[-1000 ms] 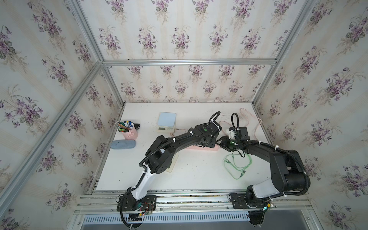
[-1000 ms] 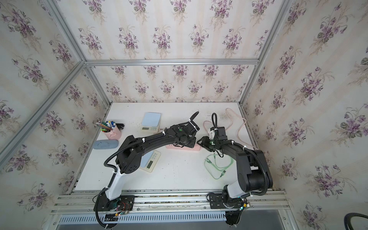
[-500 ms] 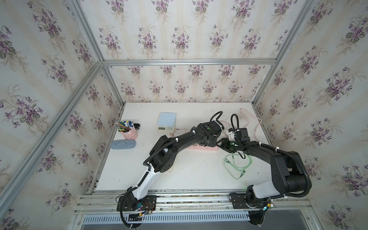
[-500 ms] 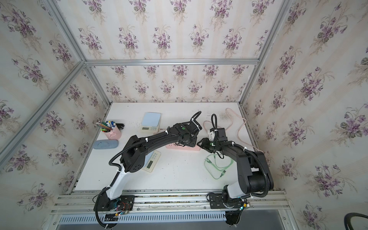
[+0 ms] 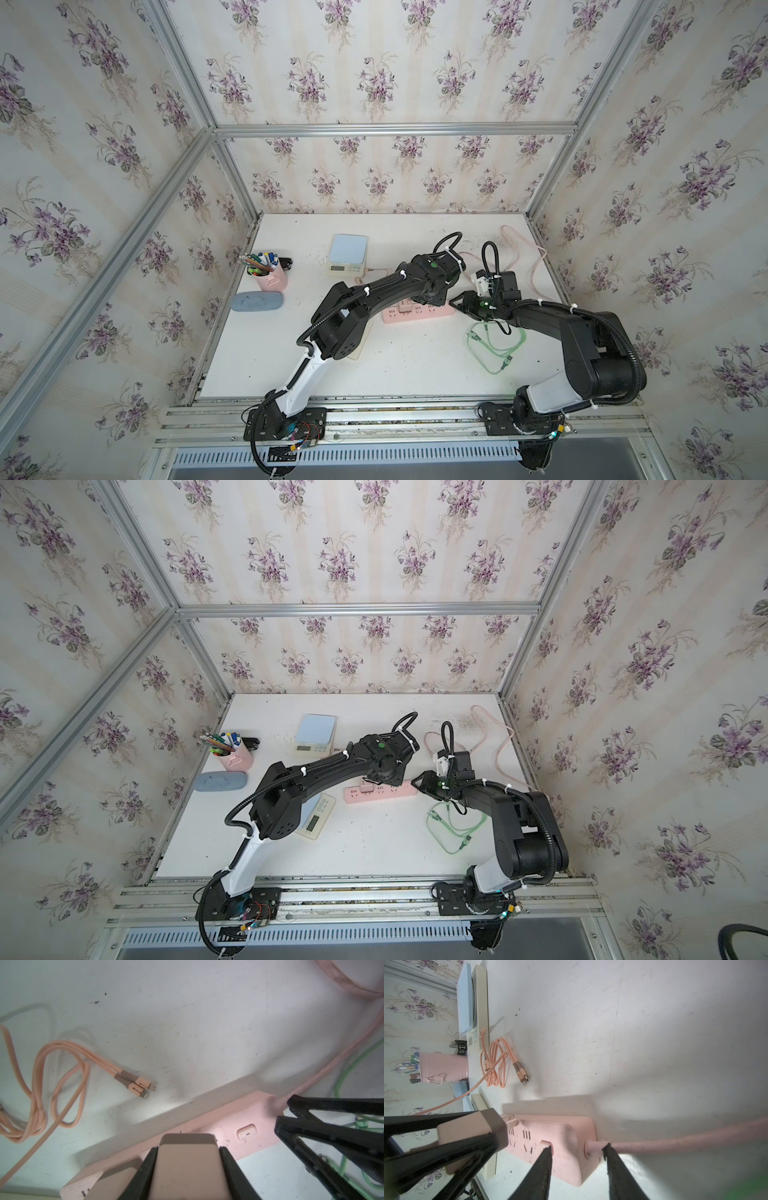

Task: Charge the electronic scale
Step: Adjust the socket at the center of the board, then insert the plug into the socket.

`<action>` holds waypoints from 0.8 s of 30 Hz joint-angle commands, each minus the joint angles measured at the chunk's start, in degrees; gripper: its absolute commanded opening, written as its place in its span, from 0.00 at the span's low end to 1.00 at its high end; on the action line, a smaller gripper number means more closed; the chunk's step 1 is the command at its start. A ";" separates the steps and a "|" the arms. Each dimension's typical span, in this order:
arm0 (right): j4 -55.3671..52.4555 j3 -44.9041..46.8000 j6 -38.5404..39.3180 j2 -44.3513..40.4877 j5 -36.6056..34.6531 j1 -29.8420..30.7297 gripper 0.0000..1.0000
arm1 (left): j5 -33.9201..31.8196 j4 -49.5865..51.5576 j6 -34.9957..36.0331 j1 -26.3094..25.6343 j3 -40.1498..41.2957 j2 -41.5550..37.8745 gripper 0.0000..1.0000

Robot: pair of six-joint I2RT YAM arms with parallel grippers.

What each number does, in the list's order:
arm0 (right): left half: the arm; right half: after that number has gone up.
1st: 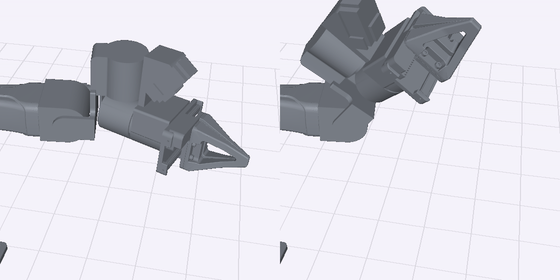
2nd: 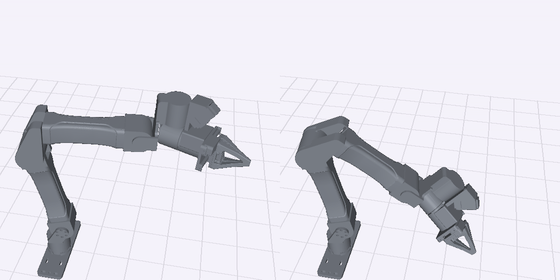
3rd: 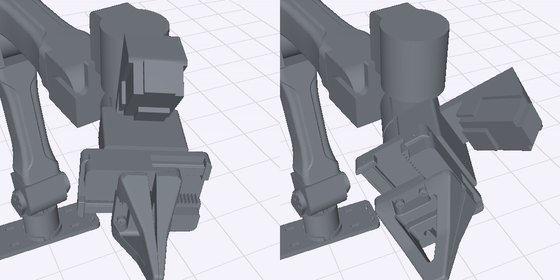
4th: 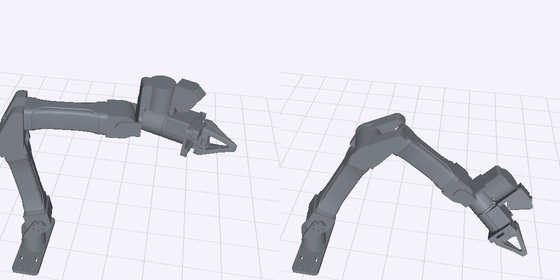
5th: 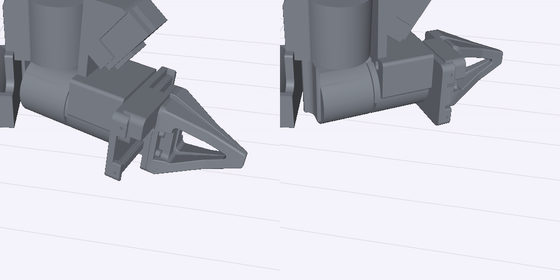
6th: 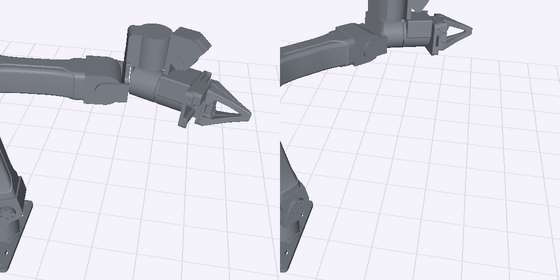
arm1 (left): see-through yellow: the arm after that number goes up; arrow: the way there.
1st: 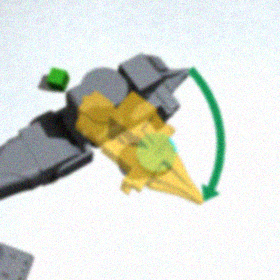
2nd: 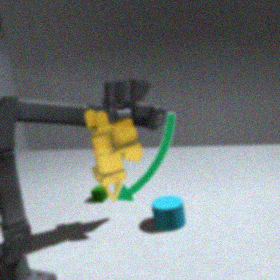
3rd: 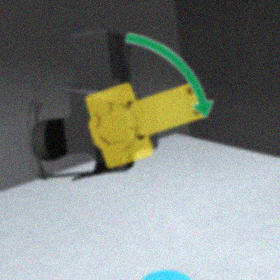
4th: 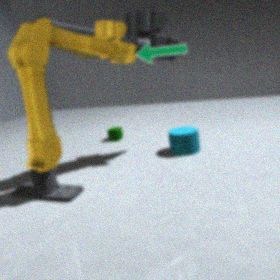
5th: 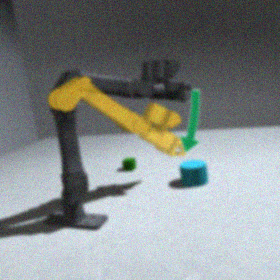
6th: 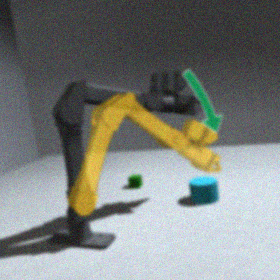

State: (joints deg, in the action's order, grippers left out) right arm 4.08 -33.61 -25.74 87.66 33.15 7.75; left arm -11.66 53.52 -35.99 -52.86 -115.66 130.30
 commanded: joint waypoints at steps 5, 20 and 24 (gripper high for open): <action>-4.09 0.87 -0.62 -0.55 -0.81 0.18 0.43 | 2.14 0.34 -3.48 -0.82 -1.61 0.80 0.08; -3.26 2.27 -1.73 -3.15 -0.64 0.25 0.43 | -1.79 0.27 -14.75 -1.46 2.65 -0.12 0.01; -3.13 2.32 -1.77 -3.29 -0.45 0.32 0.43 | -0.99 -0.15 -16.68 -1.10 1.93 0.88 0.01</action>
State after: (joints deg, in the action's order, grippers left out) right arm 0.97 -31.31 -27.00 84.66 32.45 7.97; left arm -12.21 52.69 -49.45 -54.24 -113.58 130.06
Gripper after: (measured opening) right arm 0.433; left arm 0.431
